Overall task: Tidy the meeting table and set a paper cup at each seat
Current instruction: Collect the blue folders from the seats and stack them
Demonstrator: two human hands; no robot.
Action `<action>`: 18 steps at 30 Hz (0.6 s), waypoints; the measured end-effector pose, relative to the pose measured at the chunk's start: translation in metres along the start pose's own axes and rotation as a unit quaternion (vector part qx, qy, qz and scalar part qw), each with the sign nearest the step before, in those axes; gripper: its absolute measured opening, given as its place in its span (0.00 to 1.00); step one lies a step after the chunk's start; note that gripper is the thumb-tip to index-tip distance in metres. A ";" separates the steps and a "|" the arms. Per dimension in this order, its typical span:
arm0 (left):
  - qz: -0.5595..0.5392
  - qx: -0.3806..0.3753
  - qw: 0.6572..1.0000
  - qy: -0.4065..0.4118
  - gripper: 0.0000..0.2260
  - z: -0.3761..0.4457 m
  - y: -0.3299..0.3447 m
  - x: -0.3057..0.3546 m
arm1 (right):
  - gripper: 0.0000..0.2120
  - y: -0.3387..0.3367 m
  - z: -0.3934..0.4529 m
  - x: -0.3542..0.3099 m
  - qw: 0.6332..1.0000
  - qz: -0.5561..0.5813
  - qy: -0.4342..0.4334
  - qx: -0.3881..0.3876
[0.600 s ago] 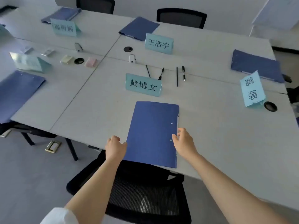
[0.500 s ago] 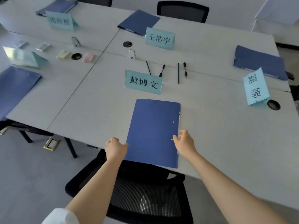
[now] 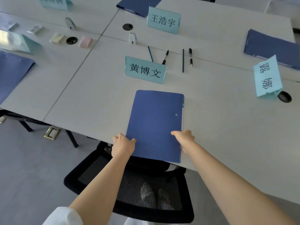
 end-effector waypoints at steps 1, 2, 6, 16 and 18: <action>-0.005 -0.009 1.000 -0.001 0.20 0.002 0.000 0.001 | 0.26 0.001 0.001 0.002 1.000 0.007 0.009 -0.007; -0.019 -0.022 1.000 0.001 0.19 0.004 0.002 0.002 | 0.25 0.002 0.003 0.003 1.000 0.011 0.013 -0.010; -0.182 -0.086 0.979 -0.012 0.16 0.004 0.013 0.006 | 0.25 0.001 0.004 0.012 1.000 -0.021 0.008 -0.009; -0.401 -0.118 0.908 -0.004 0.12 -0.050 -0.023 0.001 | 0.25 -0.009 -0.023 0.029 0.982 0.117 0.055 -0.138; -0.429 -0.118 0.895 -0.013 0.12 -0.068 -0.033 -0.007 | 0.23 -0.020 -0.038 0.021 0.978 0.136 0.025 -0.154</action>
Point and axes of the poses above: each hand's wrist, its own z-axis towards the middle knuckle, its own y-axis out of the palm, x = y × z, the point moved 10 cm from there along z, towards the middle knuckle, and after that the axes turned 14 degrees about x, right-handed, at the moved point
